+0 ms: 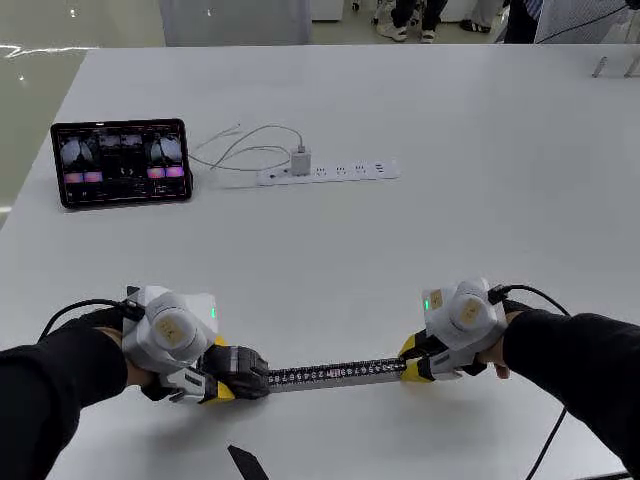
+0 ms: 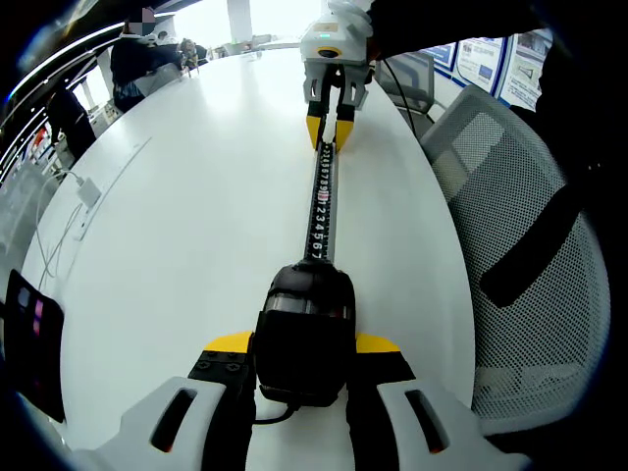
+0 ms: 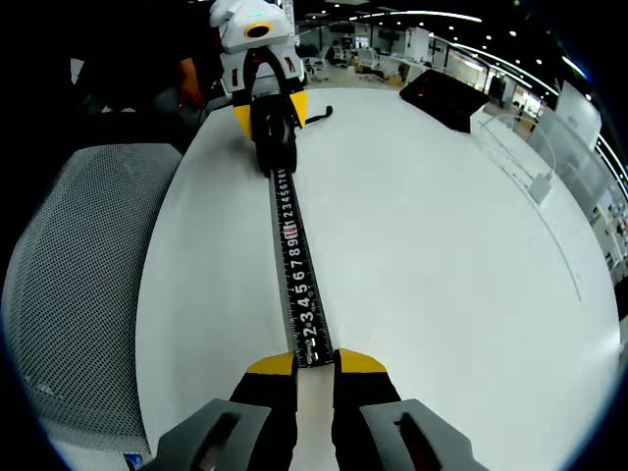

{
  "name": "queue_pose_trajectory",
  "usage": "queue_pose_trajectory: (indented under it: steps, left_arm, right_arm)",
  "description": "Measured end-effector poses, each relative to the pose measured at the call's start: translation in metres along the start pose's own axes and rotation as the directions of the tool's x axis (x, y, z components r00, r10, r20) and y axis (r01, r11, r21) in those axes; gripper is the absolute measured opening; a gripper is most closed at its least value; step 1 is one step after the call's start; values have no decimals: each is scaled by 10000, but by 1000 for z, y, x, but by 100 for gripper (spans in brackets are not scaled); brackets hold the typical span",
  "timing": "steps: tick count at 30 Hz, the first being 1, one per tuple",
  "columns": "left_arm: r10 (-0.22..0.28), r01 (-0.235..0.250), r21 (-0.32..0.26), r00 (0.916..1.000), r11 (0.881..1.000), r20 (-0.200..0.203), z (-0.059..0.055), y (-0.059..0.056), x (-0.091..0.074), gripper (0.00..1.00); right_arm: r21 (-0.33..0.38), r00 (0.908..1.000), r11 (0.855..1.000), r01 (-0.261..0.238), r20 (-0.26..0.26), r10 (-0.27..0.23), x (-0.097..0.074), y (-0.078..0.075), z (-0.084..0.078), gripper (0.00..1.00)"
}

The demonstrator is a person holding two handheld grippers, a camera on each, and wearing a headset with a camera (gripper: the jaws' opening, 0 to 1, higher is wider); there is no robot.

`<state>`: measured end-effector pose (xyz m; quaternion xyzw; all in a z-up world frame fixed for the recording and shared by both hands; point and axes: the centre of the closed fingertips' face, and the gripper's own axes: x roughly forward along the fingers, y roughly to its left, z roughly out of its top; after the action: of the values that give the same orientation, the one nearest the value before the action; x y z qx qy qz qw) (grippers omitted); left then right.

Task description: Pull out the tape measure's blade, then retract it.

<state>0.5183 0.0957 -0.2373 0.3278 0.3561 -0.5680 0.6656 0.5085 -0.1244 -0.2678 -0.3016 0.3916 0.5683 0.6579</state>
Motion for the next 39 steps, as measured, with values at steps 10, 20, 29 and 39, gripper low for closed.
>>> queue_pose_trajectory:
  steps: [10,20,29,39]
  left_arm:
    - [-2,2,-4,10000,10000,10,0,0,0,30]
    - [1,0,-23,10000,10000,14,0,0,0,30]
    - [13,-13,-21,10000,10000,7,0,0,-1,30]
    - [8,-8,-24,10000,10000,8,0,-1,-1,30]
  right_arm:
    - [46,10000,10000,64,-20,-64,-2,-1,-4,8]
    - [124,10000,9999,59,-47,-58,-5,-2,-8,8]
    - [208,9999,9997,98,-65,-96,-8,-3,-12,8]
    - [224,9998,9996,150,-137,-147,-11,-4,-18,8]
